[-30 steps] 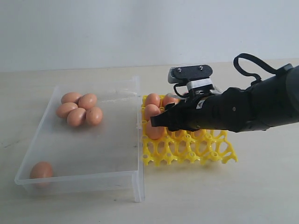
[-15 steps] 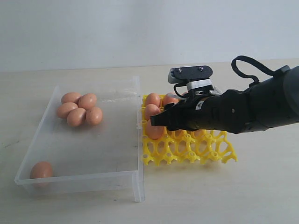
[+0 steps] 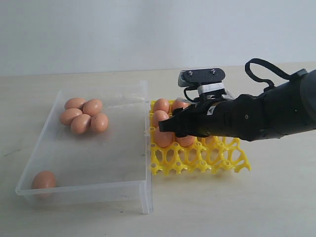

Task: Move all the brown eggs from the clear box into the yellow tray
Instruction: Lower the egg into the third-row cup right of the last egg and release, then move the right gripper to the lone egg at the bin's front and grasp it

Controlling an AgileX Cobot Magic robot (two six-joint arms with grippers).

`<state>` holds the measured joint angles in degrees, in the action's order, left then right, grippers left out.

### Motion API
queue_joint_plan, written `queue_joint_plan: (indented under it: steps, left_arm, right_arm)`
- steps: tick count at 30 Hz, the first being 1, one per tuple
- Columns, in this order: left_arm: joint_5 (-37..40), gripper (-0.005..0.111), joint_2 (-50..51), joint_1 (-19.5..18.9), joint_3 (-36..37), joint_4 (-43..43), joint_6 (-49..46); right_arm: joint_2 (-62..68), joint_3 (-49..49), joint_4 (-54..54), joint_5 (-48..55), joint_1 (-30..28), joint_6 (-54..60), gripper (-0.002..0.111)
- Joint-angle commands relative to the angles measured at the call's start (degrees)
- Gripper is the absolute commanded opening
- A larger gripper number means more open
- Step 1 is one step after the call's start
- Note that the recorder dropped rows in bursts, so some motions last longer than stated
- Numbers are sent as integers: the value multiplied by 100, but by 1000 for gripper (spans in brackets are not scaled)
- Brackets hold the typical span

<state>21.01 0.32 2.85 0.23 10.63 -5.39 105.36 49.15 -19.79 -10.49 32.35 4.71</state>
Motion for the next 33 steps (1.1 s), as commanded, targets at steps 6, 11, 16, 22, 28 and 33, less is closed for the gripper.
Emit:
queue_joint_plan:
  steps: [6, 11, 16, 22, 28, 33]
  left_arm:
    - [-22, 0, -32, -6, -23, 14, -16]
    - [-22, 0, -32, -6, -23, 14, -16]
    - [-22, 0, -32, -6, -23, 14, -16]
    - [-22, 0, -32, -6, -23, 14, -16]
    - [-22, 0, -32, -6, -23, 14, -16]
    - [-22, 0, -32, -6, -23, 14, -16]
  right_arm:
    - [-494, 1082, 27, 2467, 550, 645, 51]
    - [-309, 2237, 13, 3921, 1002, 925, 50]
    - [359, 3538, -24, 5292, 1354, 925, 50]
    - [1553, 5026, -272, 6424, 1658, 896, 50]
    - [2540, 6111, -536, 6799, 1765, 471, 51]
    - [2961, 6591, -742, 6761, 1765, 255, 59]
